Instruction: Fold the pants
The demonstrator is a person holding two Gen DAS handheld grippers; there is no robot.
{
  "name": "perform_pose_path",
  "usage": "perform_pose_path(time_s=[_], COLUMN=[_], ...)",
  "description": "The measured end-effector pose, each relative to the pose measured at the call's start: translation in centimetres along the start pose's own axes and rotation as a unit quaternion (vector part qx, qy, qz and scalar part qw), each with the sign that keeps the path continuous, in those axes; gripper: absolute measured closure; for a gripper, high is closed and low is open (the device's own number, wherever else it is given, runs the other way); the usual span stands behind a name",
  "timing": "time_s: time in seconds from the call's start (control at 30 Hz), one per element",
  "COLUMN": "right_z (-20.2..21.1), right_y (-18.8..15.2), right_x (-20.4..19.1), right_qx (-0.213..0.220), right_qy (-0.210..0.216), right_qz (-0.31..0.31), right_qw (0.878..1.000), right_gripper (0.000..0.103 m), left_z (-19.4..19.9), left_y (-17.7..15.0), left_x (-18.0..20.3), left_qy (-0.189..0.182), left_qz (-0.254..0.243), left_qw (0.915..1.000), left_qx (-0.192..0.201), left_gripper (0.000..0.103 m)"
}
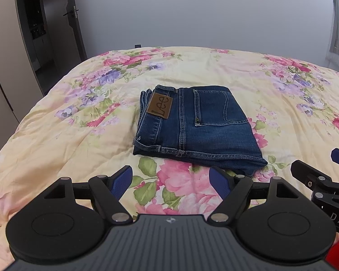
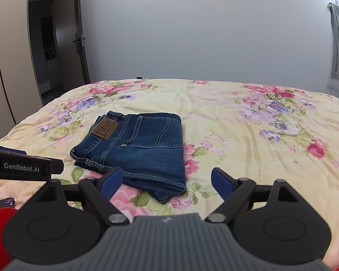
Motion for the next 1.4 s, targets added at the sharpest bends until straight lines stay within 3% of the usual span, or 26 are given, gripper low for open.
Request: perform_pose_path(time_s=[1.4], right_z=[0.5], right_y=[0.1], right_x=[0.1], right_qx=[-0.008], right_qy=[-0.001], right_qz=[-0.009], right_qw=[1.0], right_gripper=[0.021], left_z=[0.8], left_y=[0.3], left_x=[1.2], left_qy=[-0.006], left_qz=[-0.008], left_qw=[0.9999], left_qx=[0.011], left_gripper=[0.013])
Point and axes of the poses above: each gripper's, at about its wrist camera, not at the fingertips, and z roughly against the way its jaws point, x to its right, y to its top, the point moved 4 cm from there along -z, roughly the way its jaws point, and after that the axes turned 13 degrees about x, right-handed, at the moved point
